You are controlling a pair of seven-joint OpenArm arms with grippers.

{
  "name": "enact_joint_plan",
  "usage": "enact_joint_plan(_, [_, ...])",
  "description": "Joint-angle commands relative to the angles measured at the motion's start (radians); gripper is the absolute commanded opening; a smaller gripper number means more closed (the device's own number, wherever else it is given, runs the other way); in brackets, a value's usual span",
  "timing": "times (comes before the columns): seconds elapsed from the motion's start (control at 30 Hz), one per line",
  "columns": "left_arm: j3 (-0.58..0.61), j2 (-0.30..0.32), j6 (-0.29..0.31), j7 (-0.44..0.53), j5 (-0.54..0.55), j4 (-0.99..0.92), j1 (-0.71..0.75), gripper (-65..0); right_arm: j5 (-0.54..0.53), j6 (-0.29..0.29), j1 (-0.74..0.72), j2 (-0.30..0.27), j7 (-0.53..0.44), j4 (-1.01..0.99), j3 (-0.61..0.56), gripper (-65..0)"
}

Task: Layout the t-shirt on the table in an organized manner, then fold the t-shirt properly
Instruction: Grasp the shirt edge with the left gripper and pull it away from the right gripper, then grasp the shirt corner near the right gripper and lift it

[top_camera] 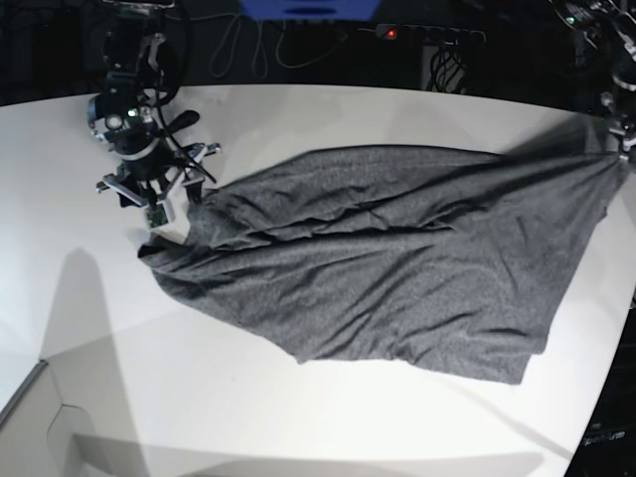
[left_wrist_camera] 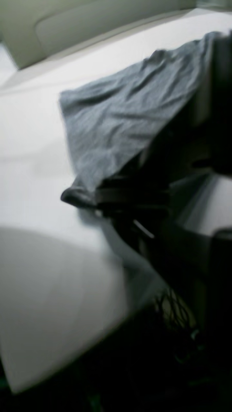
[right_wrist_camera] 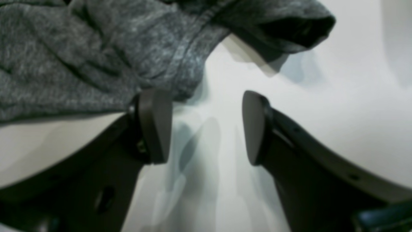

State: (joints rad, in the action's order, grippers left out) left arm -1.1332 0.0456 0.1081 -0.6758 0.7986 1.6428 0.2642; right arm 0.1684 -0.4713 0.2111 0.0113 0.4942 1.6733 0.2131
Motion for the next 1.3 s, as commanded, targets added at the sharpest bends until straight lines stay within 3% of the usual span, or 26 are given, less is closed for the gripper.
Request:
enact_joint_plan(0.0, [-0.018, 0.001, 0.012, 0.005, 0.012, 0.018, -0.003, -64.4, -0.01, 0.006, -0.008, -0.004, -0.022, 0.02, 0.001, -29.5])
enact_joint_plan(0.07, [-0.04, -0.002, 0.018, -0.014, 0.014, 0.027, -0.004, -64.4, -0.01, 0.006, -0.006, -0.004, -0.022, 0.026, 0.001, -29.5])
enact_joint_plan(0.17, [-0.043, 0.0, 0.12, -0.037, 0.014, 0.029, -0.004, -60.4, -0.01, 0.006, -0.006, -0.004, -0.022, 0.026, 0.001, -29.5])
enact_joint_plan(0.23, [-0.044, 0.003, 0.166, -0.052, 0.014, 0.029, -0.004, -52.4, -0.01, 0.006, -0.006, -0.004, -0.022, 0.026, 0.001, -29.4])
enact_joint_plan(0.3, [-0.044, 0.003, 0.172, -0.043, 0.014, 0.029, -0.007, -42.9, -0.01, 0.006, -0.006, -0.004, -0.022, 0.026, 0.001, -29.4])
enact_joint_plan(0.43, [-0.044, 0.004, 0.18, -0.038, 0.014, 0.029, -0.035, -33.7, -0.01, 0.006, -0.006, -0.004, -0.022, 0.027, 0.001, -29.2])
enact_joint_plan(0.67, [-0.034, 0.035, 0.18, -0.046, 0.005, 0.018, -0.147, -33.3, -0.011, 0.004, -0.012, -0.004, -0.021, 0.084, -0.022, -28.9])
enact_joint_plan(0.9, [0.104, 0.098, 0.18, -0.038, -0.11, -0.166, -0.337, -33.1, -0.008, 0.004, -0.1, -0.023, -0.018, 0.08, -0.048, -22.2])
enact_joint_plan(1.07, [0.177, 0.132, 0.18, -0.038, -0.186, -0.295, -0.451, -33.1, -0.008, 0.004, -0.263, -0.053, -0.009, -0.062, -0.05, -22.2])
enact_joint_plan(1.27, [0.218, 0.138, 0.18, -0.037, -0.258, -0.402, -0.48, -33.1, -0.008, 0.004, -0.52, -0.073, 0.09, -0.359, -0.051, -22.4])
